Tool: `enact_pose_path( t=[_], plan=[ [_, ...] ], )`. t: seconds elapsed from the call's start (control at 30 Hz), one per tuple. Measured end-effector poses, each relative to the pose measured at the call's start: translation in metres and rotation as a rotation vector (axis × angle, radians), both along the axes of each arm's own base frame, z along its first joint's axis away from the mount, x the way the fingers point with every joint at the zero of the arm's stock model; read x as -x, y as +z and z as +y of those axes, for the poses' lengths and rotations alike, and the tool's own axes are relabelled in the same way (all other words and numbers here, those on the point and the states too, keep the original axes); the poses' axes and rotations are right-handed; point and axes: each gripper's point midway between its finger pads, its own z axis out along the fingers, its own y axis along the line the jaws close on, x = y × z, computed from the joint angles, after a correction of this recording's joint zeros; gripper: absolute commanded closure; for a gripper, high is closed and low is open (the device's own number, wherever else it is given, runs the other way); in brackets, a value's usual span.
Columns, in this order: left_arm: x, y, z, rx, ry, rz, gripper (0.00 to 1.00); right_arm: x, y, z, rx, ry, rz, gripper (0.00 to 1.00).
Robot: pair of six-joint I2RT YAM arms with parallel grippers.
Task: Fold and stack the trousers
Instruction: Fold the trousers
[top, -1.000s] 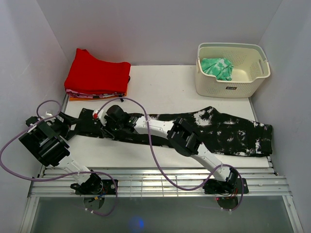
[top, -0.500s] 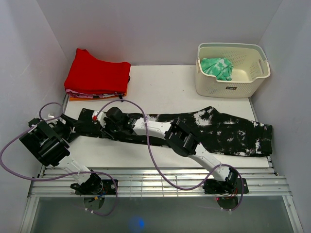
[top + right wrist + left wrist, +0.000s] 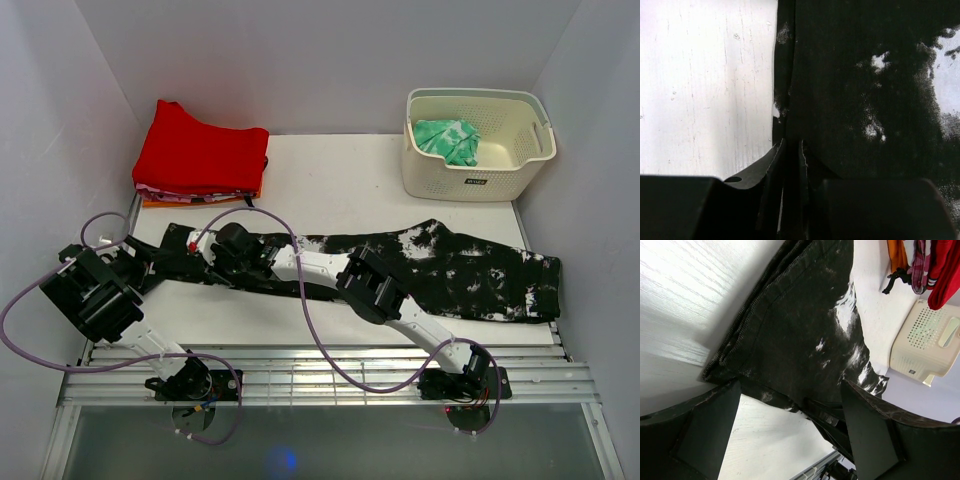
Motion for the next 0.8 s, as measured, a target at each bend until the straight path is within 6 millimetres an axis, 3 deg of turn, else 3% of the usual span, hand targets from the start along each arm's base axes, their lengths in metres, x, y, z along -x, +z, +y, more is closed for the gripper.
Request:
enact_pose_path(
  t=[0.13,0.8],
  plan=[
    [-0.0005,-0.0010,0.0002,0.006,0.004,0.003,0.08,-0.0011,0.0004,0.0005,0.002,-0.004,-0.016,0.92],
    [0.0003,-0.0029,0.0028,0.014,0.020,0.011,0.07,0.0006,0.0079,0.0038,-0.025,-0.019,-0.026,0.92]
  ],
)
